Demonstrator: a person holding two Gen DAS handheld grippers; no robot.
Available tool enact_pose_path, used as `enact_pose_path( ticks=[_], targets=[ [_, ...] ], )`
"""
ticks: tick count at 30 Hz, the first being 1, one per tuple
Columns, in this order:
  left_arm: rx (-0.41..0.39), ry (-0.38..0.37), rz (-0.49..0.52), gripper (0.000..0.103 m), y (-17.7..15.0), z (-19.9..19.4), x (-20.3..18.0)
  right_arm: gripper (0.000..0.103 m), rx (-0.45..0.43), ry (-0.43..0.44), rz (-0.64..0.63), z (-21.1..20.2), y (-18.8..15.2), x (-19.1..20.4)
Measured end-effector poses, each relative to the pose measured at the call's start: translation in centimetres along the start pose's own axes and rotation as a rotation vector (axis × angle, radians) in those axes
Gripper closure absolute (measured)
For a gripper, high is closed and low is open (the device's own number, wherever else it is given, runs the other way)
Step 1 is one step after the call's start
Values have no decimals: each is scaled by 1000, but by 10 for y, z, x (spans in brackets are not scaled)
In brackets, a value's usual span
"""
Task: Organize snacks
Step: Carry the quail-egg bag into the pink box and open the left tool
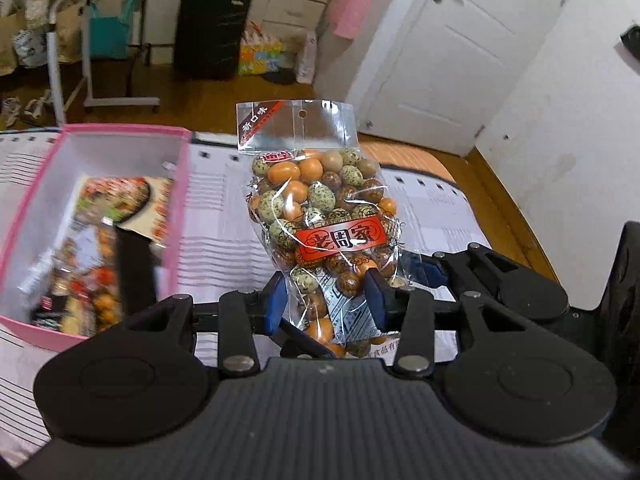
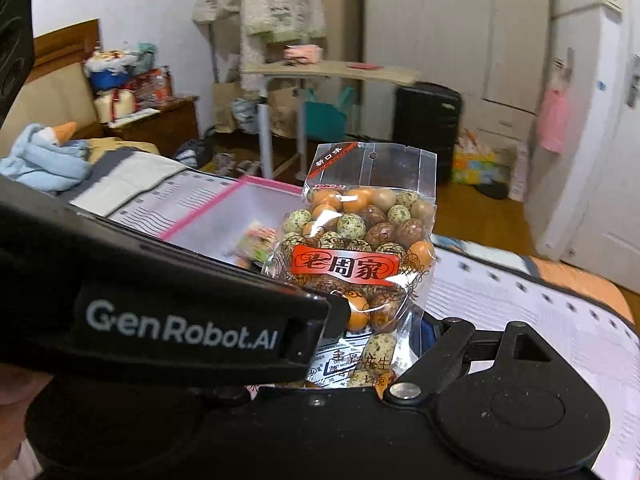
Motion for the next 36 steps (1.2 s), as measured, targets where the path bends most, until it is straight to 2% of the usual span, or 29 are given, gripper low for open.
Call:
enact_pose_path(
  ticks=[6, 12, 19, 24, 25, 26, 28, 29, 33, 36],
  targets=[
    [-44, 84, -49, 62, 12, -16, 67, 12, 13, 133, -13, 43, 11, 47],
    [-40, 92, -161, 62, 8, -6, 143, 11, 47, 212, -45, 85, 6, 81],
    [-9, 120, -188, 62, 3, 19, 194, 10, 114, 266, 45, 134, 4, 100],
    [7, 133, -218, 60, 5, 36, 223, 9, 148, 260, 99, 159, 0, 104],
    [2, 144, -240, 60, 5, 38, 229, 9, 148, 269, 100, 158, -1, 103],
    [-8, 194, -244, 61, 3, 39, 235, 8, 151, 278, 96, 155, -3, 102],
    [-23, 302, -195, 61, 1, 39, 241, 8, 153, 280, 69, 146, -6, 104],
    [-25, 317, -187, 61, 0, 38, 242, 8, 139, 280, 49, 138, -8, 104],
    [-39, 220, -234, 61, -2, 30, 239, 8, 70, 266, 37, 109, -10, 97],
    [-63, 239, -186, 60, -7, 21, 230, 8, 39, 238, 34, 88, -16, 87]
  ],
)
Point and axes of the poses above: each gripper's, at about its wrist camera, not at the fingertips, and z roughly the way its jaws point, x to its left, y to its top, the point moved 6 cm from there along z, roughly the way its jaws point, and after that the axes turned 1 degree about -y, right-handed, at the moved point
